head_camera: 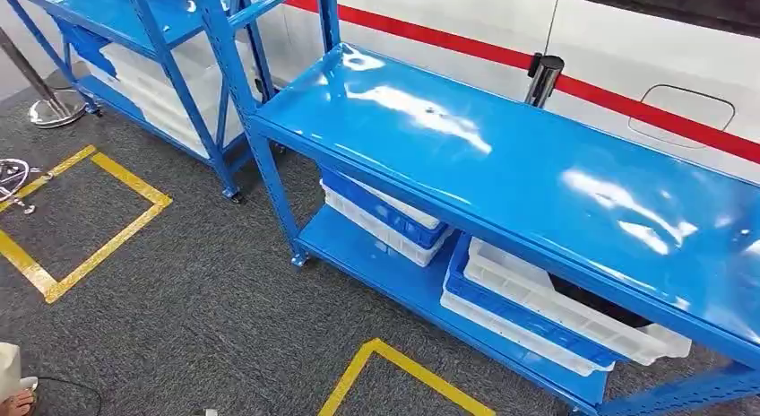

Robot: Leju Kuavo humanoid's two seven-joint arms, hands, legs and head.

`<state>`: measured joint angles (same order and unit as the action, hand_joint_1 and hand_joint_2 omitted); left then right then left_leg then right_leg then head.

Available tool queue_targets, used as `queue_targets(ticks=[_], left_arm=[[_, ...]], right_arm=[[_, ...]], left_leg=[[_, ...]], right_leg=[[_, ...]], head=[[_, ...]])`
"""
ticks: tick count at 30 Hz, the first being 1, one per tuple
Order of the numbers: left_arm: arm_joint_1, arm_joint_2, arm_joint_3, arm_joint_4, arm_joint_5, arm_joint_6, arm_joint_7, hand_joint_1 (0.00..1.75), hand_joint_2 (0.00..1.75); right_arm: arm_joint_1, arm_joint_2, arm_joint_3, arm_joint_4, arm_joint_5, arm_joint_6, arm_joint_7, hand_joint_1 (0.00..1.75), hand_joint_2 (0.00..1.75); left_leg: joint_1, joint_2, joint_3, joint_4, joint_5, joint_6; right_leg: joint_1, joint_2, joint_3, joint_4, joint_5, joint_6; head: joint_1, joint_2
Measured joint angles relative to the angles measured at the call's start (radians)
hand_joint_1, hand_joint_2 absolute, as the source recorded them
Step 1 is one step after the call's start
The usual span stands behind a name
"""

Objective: Take the parts from the cabinet and place them on the table.

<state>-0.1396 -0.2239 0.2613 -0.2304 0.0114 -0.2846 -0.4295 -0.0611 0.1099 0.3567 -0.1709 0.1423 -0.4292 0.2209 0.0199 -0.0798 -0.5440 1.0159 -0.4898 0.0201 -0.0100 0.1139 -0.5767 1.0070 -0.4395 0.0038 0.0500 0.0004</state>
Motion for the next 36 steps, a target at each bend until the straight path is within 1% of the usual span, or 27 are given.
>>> queue_targets(ticks=[1, 3, 4, 5, 6, 8, 9, 11, 12, 13, 14, 16, 18, 19, 21, 23, 24, 26, 27, 28, 29, 30, 31, 33, 34, 35, 36], left_arm=[[0.000, 0.000, 0.000, 0.000, 0.000, 0.000, 0.000, 0.00, 0.00], [-0.001, -0.002, 0.000, 0.000, 0.000, 0.000, -0.001, 0.00, 0.00], [-0.002, -0.003, 0.000, 0.000, 0.000, 0.000, -0.002, 0.00, 0.00], [-0.002, -0.005, 0.000, 0.000, 0.000, 0.000, -0.002, 0.00, 0.00], [-0.001, -0.005, 0.000, 0.000, 0.000, 0.000, -0.002, 0.00, 0.00], [0.002, -0.004, 0.000, 0.000, 0.000, 0.000, -0.002, 0.00, 0.00], [0.002, -0.004, 0.000, 0.000, 0.000, 0.000, -0.002, 0.00, 0.00], [0.002, -0.005, 0.000, 0.000, 0.000, 0.000, -0.002, 0.00, 0.00], [0.002, -0.006, 0.000, 0.000, 0.000, 0.000, -0.002, 0.00, 0.00], [0.001, -0.006, 0.000, 0.000, -0.001, 0.000, -0.002, 0.00, 0.00], [0.001, -0.006, 0.000, 0.000, -0.001, 0.000, -0.002, 0.00, 0.00], [0.000, -0.004, 0.000, 0.000, -0.001, 0.000, -0.002, 0.00, 0.00], [-0.002, -0.006, 0.000, 0.000, -0.001, 0.000, -0.002, 0.00, 0.00], [-0.004, -0.006, 0.000, -0.001, -0.001, 0.000, -0.002, 0.00, 0.00], [-0.002, -0.006, 0.000, 0.000, -0.001, 0.000, -0.003, 0.00, 0.00], [0.002, -0.005, 0.000, 0.000, -0.001, 0.000, -0.002, 0.00, 0.00], [0.002, -0.003, 0.000, 0.001, -0.001, 0.000, -0.002, 0.00, 0.00], [0.002, -0.003, 0.000, 0.001, -0.001, 0.000, -0.002, 0.00, 0.00], [0.002, -0.003, 0.000, 0.001, -0.001, 0.000, -0.002, 0.00, 0.00], [0.002, -0.003, 0.000, 0.001, -0.001, 0.000, -0.002, 0.00, 0.00], [0.002, -0.002, 0.000, 0.001, -0.001, 0.000, -0.002, 0.00, 0.00], [0.002, 0.000, 0.000, 0.001, -0.001, 0.000, -0.002, 0.00, 0.00], [0.001, 0.000, 0.000, 0.001, -0.001, 0.000, -0.002, 0.00, 0.00], [0.000, -0.001, 0.000, 0.000, -0.001, 0.000, -0.002, 0.00, 0.00], [0.000, -0.003, 0.000, 0.000, -0.001, 0.000, -0.002, 0.00, 0.00], [-0.002, -0.005, 0.000, 0.000, -0.001, 0.000, -0.003, 0.00, 0.00], [-0.001, -0.005, 0.000, 0.000, -0.001, 0.000, -0.003, 0.00, 0.00]], right_arm=[[0.002, 0.000, 0.000, 0.000, 0.000, 0.000, 0.000, 0.00, 0.00], [0.005, 0.000, 0.000, 0.000, 0.000, 0.000, 0.000, 0.00, 0.00], [0.005, -0.001, 0.000, 0.000, 0.000, 0.000, 0.000, 0.00, 0.00], [0.003, -0.002, 0.000, 0.001, 0.000, 0.000, 0.000, 0.00, 0.00], [0.000, -0.001, 0.000, 0.000, 0.000, 0.000, 0.000, 0.00, 0.00], [-0.001, -0.002, 0.000, 0.000, 0.000, 0.000, 0.000, 0.00, 0.00], [0.000, -0.002, 0.000, 0.000, 0.000, 0.000, 0.000, 0.00, 0.00], [0.005, -0.004, 0.000, 0.000, 0.000, 0.000, 0.000, 0.00, 0.00], [0.005, -0.006, 0.000, 0.000, 0.000, 0.000, 0.001, 0.00, 0.00], [0.003, -0.008, 0.000, 0.000, 0.000, 0.000, 0.001, 0.00, 0.00], [-0.001, -0.007, 0.000, 0.000, 0.000, 0.000, 0.001, 0.00, 0.00], [-0.003, -0.006, 0.000, 0.000, 0.000, 0.001, 0.002, 0.00, 0.00], [0.001, -0.006, 0.000, 0.000, 0.000, 0.001, 0.002, 0.00, 0.00], [0.002, -0.006, 0.000, 0.000, 0.000, 0.001, 0.002, 0.00, 0.00], [0.000, -0.007, 0.000, 0.000, 0.000, 0.001, 0.003, 0.00, 0.00], [-0.001, -0.005, 0.000, 0.000, 0.000, 0.001, 0.003, 0.00, 0.00], [0.000, -0.005, 0.000, 0.000, 0.000, 0.002, 0.003, 0.00, 0.00], [0.003, -0.005, 0.000, 0.000, 0.000, 0.002, 0.003, 0.00, 0.00], [0.003, -0.005, 0.000, 0.000, 0.000, 0.002, 0.003, 0.00, 0.00], [0.002, -0.004, 0.000, 0.000, 0.000, 0.002, 0.003, 0.00, 0.00], [0.001, -0.002, 0.000, 0.000, 0.000, 0.002, 0.003, 0.00, 0.00], [-0.001, -0.001, 0.000, 0.000, 0.000, 0.002, 0.003, 0.00, 0.00], [0.000, -0.001, 0.000, 0.000, 0.000, 0.002, 0.003, 0.00, 0.00], [0.004, 0.000, 0.000, 0.000, 0.000, 0.002, 0.003, 0.00, 0.00], [0.005, -0.001, 0.000, 0.001, 0.000, 0.002, 0.003, 0.00, 0.00], [0.004, -0.002, 0.000, 0.000, 0.000, 0.002, 0.003, 0.00, 0.00], [0.003, -0.002, 0.000, 0.000, 0.000, 0.002, 0.003, 0.00, 0.00]], left_leg=[[-0.006, 0.009, 0.001, 0.000, 0.000, 0.001], [-0.009, 0.030, 0.006, -0.015, 0.012, 0.018], [-0.003, 0.044, 0.010, -0.028, 0.023, 0.023], [-0.006, 0.055, 0.013, -0.035, 0.024, 0.030], [-0.007, 0.073, 0.012, -0.035, 0.025, 0.034], [-0.009, 0.106, 0.009, -0.035, 0.024, 0.034], [-0.009, 0.119, 0.008, -0.034, 0.024, 0.034], [-0.008, 0.142, 0.009, -0.034, 0.022, 0.030], [-0.008, 0.154, 0.011, -0.034, 0.020, 0.027], [-0.008, 0.165, 0.014, -0.033, 0.017, 0.022], [-0.020, 0.175, 0.016, -0.027, 0.010, 0.012], [-0.019, 0.192, 0.021, -0.027, 0.003, -0.001], [-0.012, 0.211, 0.029, -0.029, 0.000, -0.011], [-0.002, 0.190, 0.028, -0.019, -0.009, -0.023], [0.000, 0.107, -0.015, 0.084, -0.084, -0.027], [0.000, 0.083, -0.095, 0.248, -0.156, -0.029], [0.000, 0.081, -0.122, 0.293, -0.162, -0.028], [0.000, 0.080, -0.110, 0.245, -0.106, -0.021], [0.000, 0.072, -0.067, 0.152, -0.049, -0.015], [0.000, 0.048, -0.025, 0.062, -0.005, -0.008], [0.000, -0.001, 0.003, -0.001, 0.010, 0.001], [-0.002, 0.002, 0.006, -0.012, 0.007, 0.001], [-0.006, 0.016, 0.005, -0.010, 0.008, 0.001], [-0.014, 0.031, 0.004, -0.013, 0.013, 0.012], [-0.004, 0.045, 0.010, -0.032, 0.025, 0.023], [-0.007, 0.055, 0.015, -0.040, 0.031, 0.025], [-0.008, 0.067, 0.014, -0.042, 0.032, 0.032]], right_leg=[[-0.002, 0.009, -0.007, -0.003, 0.002, 0.009], [-0.001, 0.028, -0.022, -0.011, 0.010, 0.025], [-0.002, -0.006, -0.020, 0.008, 0.003, 0.023], [0.002, -0.059, -0.046, 0.050, -0.023, 0.018], [0.000, -0.081, -0.084, 0.119, -0.057, 0.012], [-0.003, -0.098, -0.163, 0.276, -0.114, 0.011], [-0.005, -0.101, -0.177, 0.309, -0.117, 0.019], [-0.010, -0.109, -0.130, 0.235, -0.082, 0.039], [-0.014, -0.123, -0.073, 0.135, -0.048, 0.051], [-0.017, -0.157, -0.019, 0.043, -0.023, 0.058], [-0.015, -0.204, 0.007, -0.012, -0.021, 0.050], [-0.010, -0.178, 0.009, -0.009, -0.015, 0.031], [-0.006, -0.155, 0.000, -0.011, -0.014, 0.020], [-0.023, -0.141, 0.011, -0.014, -0.009, 0.010], [-0.019, -0.123, 0.009, -0.014, -0.005, -0.004], [-0.013, -0.096, 0.006, -0.013, -0.003, -0.008], [-0.011, -0.084, 0.006, -0.013, -0.003, -0.008], [-0.009, -0.057, 0.007, -0.012, -0.003, -0.008], [-0.009, -0.040, 0.010, -0.012, -0.003, -0.007], [-0.008, -0.028, 0.012, -0.012, -0.002, -0.007], [-0.010, -0.020, 0.011, -0.012, -0.002, -0.005], [0.001, -0.010, 0.009, -0.008, -0.001, -0.002], [-0.003, -0.005, 0.003, -0.010, 0.002, 0.004], [-0.008, 0.012, -0.003, -0.017, 0.010, 0.021], [0.000, 0.008, -0.010, -0.012, 0.008, 0.026], [-0.002, -0.043, -0.022, 0.013, -0.006, 0.024], [-0.002, -0.079, -0.050, 0.064, -0.040, 0.018]], head=[[0.001, 0.000], [0.000, 0.000], [0.001, 0.000], [0.003, 0.000], [0.008, 0.000], [0.008, 0.000], [0.008, 0.000], [0.008, 0.000], [0.008, 0.000], [0.008, 0.000], [0.008, 0.000], [0.002, 0.000], [0.003, 0.000], [0.002, 0.000], [-0.001, 0.000], [-0.001, 0.000], [-0.001, 0.000], [-0.001, 0.000], [-0.001, 0.000], [-0.001, 0.000], [0.000, 0.000], [0.000, 0.000], [0.000, 0.000], [0.000, 0.000], [0.000, 0.000], [0.000, 0.000], [0.006, 0.000]])
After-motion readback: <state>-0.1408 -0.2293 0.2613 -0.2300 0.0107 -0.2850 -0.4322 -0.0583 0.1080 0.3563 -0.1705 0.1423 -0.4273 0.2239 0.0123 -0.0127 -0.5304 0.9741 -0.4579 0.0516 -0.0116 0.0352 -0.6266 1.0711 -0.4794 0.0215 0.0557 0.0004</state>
